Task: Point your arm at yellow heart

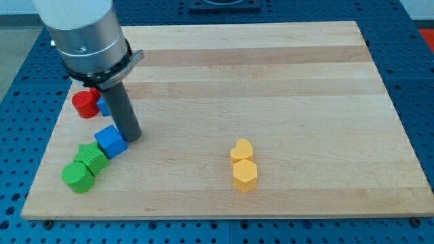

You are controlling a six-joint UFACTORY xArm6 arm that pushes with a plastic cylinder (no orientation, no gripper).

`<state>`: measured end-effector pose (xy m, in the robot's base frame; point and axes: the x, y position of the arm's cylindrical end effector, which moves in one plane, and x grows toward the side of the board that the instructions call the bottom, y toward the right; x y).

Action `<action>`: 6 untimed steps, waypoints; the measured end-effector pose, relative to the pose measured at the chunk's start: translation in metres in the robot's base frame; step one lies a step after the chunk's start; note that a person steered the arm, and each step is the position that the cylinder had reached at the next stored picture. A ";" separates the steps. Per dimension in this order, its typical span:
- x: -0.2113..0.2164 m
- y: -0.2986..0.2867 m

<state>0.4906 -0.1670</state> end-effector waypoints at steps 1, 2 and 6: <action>0.002 -0.006; 0.007 -0.011; 0.008 0.208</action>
